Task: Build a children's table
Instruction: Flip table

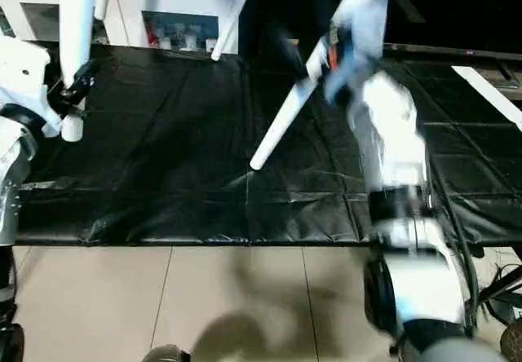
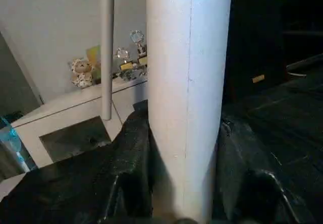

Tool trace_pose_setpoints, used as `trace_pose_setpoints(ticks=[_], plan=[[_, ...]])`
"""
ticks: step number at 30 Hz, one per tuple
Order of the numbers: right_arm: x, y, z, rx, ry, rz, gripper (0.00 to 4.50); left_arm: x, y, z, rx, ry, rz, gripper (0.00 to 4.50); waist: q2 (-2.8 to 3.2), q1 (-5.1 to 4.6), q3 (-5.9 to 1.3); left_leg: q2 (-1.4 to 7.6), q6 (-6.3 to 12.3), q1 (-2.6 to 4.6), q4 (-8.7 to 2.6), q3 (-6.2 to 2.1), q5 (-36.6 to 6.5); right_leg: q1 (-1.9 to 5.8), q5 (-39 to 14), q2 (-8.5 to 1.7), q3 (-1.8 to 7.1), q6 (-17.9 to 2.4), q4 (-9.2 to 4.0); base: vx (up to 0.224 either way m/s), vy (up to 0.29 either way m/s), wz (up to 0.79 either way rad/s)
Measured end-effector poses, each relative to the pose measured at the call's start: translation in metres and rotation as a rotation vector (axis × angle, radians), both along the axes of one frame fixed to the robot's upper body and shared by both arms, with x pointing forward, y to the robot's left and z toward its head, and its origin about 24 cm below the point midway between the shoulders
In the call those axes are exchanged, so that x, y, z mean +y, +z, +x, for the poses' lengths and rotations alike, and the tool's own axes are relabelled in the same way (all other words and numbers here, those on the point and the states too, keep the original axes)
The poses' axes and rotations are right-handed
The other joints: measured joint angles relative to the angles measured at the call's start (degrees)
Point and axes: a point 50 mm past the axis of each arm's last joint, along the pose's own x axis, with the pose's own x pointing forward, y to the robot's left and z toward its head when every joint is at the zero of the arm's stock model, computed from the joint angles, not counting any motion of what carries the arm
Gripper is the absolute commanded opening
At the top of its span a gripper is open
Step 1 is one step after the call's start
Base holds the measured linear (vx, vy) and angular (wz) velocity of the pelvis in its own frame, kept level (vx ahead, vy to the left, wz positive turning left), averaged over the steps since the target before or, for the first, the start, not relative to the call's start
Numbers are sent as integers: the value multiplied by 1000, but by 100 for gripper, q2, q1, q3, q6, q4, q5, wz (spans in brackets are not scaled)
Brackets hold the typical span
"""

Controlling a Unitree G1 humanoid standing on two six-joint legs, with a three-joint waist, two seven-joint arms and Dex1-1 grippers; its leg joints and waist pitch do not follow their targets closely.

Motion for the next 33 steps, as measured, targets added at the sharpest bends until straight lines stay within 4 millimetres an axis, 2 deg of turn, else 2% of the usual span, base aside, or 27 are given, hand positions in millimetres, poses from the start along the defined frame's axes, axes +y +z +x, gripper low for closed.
trace_pose_setpoints(ticks=[8, 14, 20, 28, 33], plan=[[-13, -24, -8, 112, -29, 28, 450, 3, -3, -2, 9, 3, 0, 156, -4, -26, -2, 0, 0, 8, -4, 0, 0, 5, -1, 0, 0, 2, -1, 0, 0, 0], [-15, -25, -11, 134, -49, 48, 450, 5, -5, -4, 12, 4, -2, 156, -8, -30, -5, 0, 0, 10, -6, 0, 0, 5, -15, 0, 0, 24, -1, 0, 0, 0], [-25, -41, 7, 230, -109, 120, 450, 10, -7, -6, 23, 15, 13, 156, -17, -47, -11, -1, 0, 10, -5, 2, 0, 1, -13, -1, 1, 22, 0, 0, 0, 0], [-6, -39, 19, 237, 64, 183, 450, 12, -8, -6, 30, 2, 16, 156, -11, -57, -7, 1, 0, 8, -7, 1, 0, -1, 2, -1, -2, -3, -1, 0, 0, 0], [-1, -41, 23, 254, 92, 185, 450, 15, -13, -4, 51, 7, 8, 156, -12, -63, -8, 6, 0, 8, -9, 0, 0, -4, 2, 1, -6, -4, -1, 0, 0, 0]])
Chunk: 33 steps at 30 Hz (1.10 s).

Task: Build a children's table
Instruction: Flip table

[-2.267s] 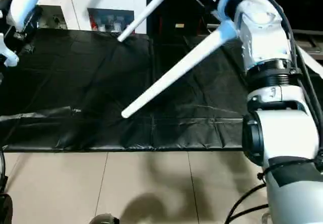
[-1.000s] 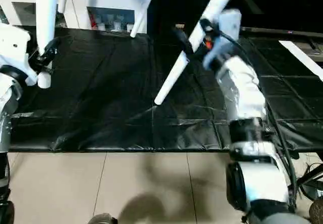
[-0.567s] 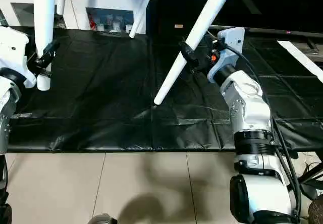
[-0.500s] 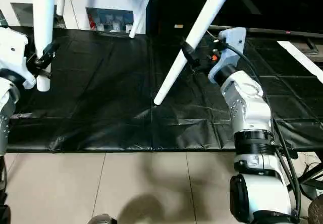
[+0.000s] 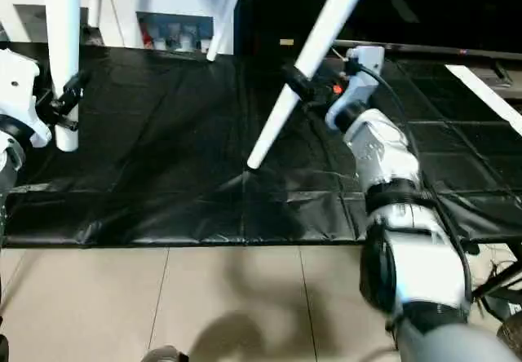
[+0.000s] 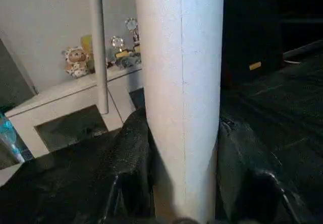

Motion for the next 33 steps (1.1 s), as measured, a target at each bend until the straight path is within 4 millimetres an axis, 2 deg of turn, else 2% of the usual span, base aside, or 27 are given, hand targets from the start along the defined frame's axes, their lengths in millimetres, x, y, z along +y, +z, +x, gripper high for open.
trace_pose_setpoints(ticks=[6, 12, 13, 16, 17, 19, 22, 23, 29, 33], plan=[[3, -1, -4, -25, 110, 24, 450, 8, -9, 2, 37, 27, -18, 156, 7, 9, 5, 2, 0, -5, 0, 1, 0, -4, 0, 0, 1, 0, -2, 0, 0, 0], [5, -2, -14, -108, 224, 34, 450, 12, -28, 4, 92, 32, -58, 156, 14, 34, 9, 5, 1, -8, 1, 3, 0, -4, -6, 3, 1, -3, -6, 0, 0, 0], [14, 3, -16, -141, 276, 29, 450, 6, -35, 6, 119, 3, -63, 156, 16, 25, 10, 5, 1, -8, 0, 3, 0, -5, -6, 3, 1, -4, -6, 0, 0, 0], [40, 16, -26, -226, 401, 17, 450, -22, -49, 10, 153, -111, -73, 156, 11, 93, 7, 12, 1, -6, -2, -1, 0, 5, -7, 3, -13, -2, -11, 0, 0, 0], [40, 18, -31, -245, 414, 17, 450, -25, -52, 10, 158, -131, -74, 156, 7, 125, 5, 12, 1, -5, -3, -3, 0, 11, -8, 3, -14, -1, -15, 0, 0, 0], [35, 13, -41, -254, 418, 14, 450, -23, -57, 11, 173, -130, -80, 156, 9, 153, 5, 10, 1, 5, -3, -8, 0, 24, -12, 1, -12, 6, -18, 0, 0, 0], [31, -1, -52, -221, 418, -6, 450, -18, -68, 10, 210, -108, -95, 156, 12, 130, 7, 9, 0, 5, -6, -16, 0, 17, -12, 0, -7, 5, -18, 0, 0, 0], [32, -4, -53, -214, 421, -13, 450, -17, -71, 9, 220, -103, -97, 156, 33, 130, 14, 9, 0, 5, -6, -21, 0, 18, -12, 1, -9, 5, -16, 0, 0, 0], [36, -10, -53, -193, 395, -87, 450, -15, -78, -1, 219, -89, -105, 156, 51, 129, 20, 9, 0, 7, -21, -38, -1, 18, -12, 1, -14, 6, -16, 0, 0, 0], [34, -13, -51, -172, 343, -93, 450, -13, -80, -9, 196, -76, -107, 156, 46, 59, 17, 8, 0, 9, -23, -41, -1, 16, -14, 1, -9, 9, -19, 0, 0, 0]])
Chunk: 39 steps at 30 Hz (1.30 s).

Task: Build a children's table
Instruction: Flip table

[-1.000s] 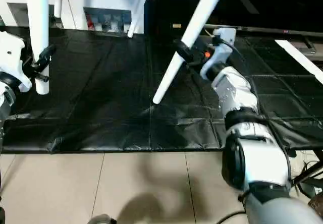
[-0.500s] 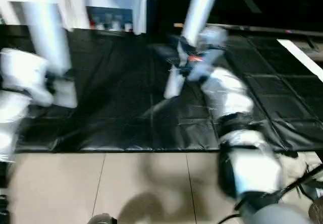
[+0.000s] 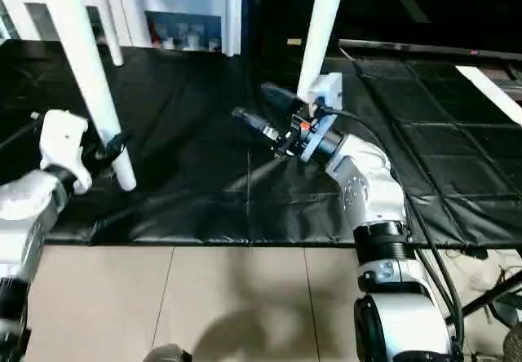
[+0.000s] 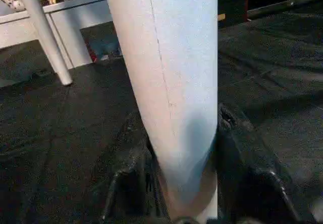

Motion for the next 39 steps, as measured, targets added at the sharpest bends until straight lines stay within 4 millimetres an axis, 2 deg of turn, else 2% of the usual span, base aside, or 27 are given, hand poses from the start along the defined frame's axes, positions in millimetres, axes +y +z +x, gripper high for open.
trace_pose_setpoints(ticks=[4, 7, 13, 18, 22, 25, 29, 36, 39], plan=[[-3, -4, 3, 11, -48, -14, 450, 2, -1, -11, -16, 16, 3, 156, -18, -74, -12, 0, 0, 0, -6, 8, 0, 0, -4, 2, 3, 5, -13, 0, 0, 0], [-5, -7, 4, 19, -69, -20, 450, 0, -2, -19, -26, 22, 0, 156, -32, -84, -20, 1, 0, 0, -13, 19, 0, 0, -6, 4, 8, 8, -25, 0, 0, 0], [-6, -7, 6, 19, -117, -18, 450, 2, -3, -19, -30, 27, 1, 156, -50, -88, -32, 0, 0, 9, -37, 27, 0, 0, -7, 7, 9, 10, -35, 0, 0, 0], [-17, -5, 20, 43, -262, -2, 450, 12, -1, -20, -19, 37, 12, 156, -49, -123, -31, -2, 0, 18, -43, 28, 0, -7, -10, 8, 9, 15, -31, 0, 0, 0], [-27, 5, 34, 51, -330, -3, 450, 26, 1, -20, -1, 54, 32, 156, -52, -238, -33, -4, 0, 33, -47, 27, 0, -5, -9, 13, 8, 14, -23, 0, 0, 0], [-36, 10, 39, 54, -380, -13, 450, 29, 1, -21, 4, 54, 34, 156, -63, -250, -40, -4, -1, 37, -49, 28, 0, -5, -8, 15, 7, 12, -25, 0, 0, 0], [-37, 5, 46, 111, -416, -8, 450, 34, 3, -23, 9, 56, 39, 156, -65, -267, -41, -4, -1, 40, -52, 32, -1, -12, -2, 18, 12, -4, -25, 0, 0, 0], [-34, 2, 50, 143, -376, -40, 450, 52, 6, -34, 25, 60, 60, 156, -76, -360, -16, -3, -1, 40, -89, 39, -1, -27, -12, 25, 15, -8, -46, 0, 0, 0], [-31, -1, 52, 177, -381, -67, 450, 57, 12, -41, 18, 43, 84, 156, -116, -383, 47, -4, -2, 44, -134, 45, -1, -45, -8, 29, 17, -15, -70, 0, 0, 0]])
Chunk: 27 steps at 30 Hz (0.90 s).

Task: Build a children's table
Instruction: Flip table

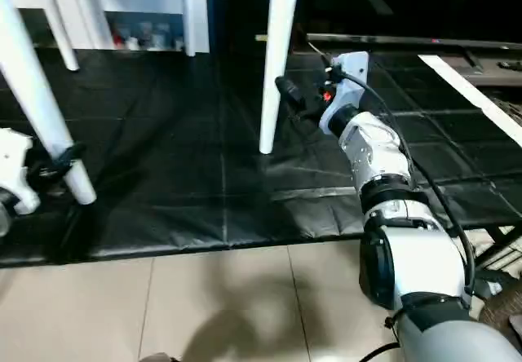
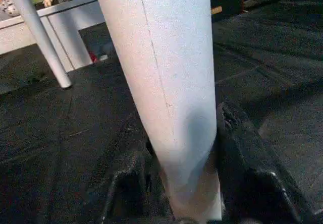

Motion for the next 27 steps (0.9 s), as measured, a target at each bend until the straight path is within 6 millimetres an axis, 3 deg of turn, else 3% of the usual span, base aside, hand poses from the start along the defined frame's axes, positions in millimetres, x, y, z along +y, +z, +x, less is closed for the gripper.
trace_pose_setpoints(ticks=[4, 11, 18, 21, 27], plan=[[3, 7, 5, -3, -36, -23, 450, 3, 9, -13, -13, -37, 35, 157, -11, 13, 84, 6, -2, -46, -20, 3, 1, -62, 0, 19, 1, -22, -25, 0, 0, 0], [18, 5, 5, 6, -17, -11, 450, 8, 23, -39, -24, -104, 102, 160, -38, 16, 263, 13, -9, -50, -98, 23, -5, -68, -16, 50, 21, -42, -128, 7, 1, 0], [28, 7, 7, 10, -14, -12, 450, 4, 37, -59, -40, -149, 159, 161, -90, 111, 521, 26, -20, -53, -143, 51, -12, -103, -57, 59, 24, -74, -125, 0, 0, 0], [32, 16, 9, -12, 4, 3, 450, 3, 40, -65, -44, -162, 174, 161, -63, 147, 617, 25, -20, -57, -158, 68, -13, -124, -63, 58, 35, -77, -125, 0, 0, 0], [53, 25, 4, -54, 243, -22, 450, 4, 43, -68, -43, -180, 187, 161, -42, 167, 666, 31, 6, -68, -183, 73, 4, -156, -79, 66, 31, -95, -119, 0, 0, 0]])
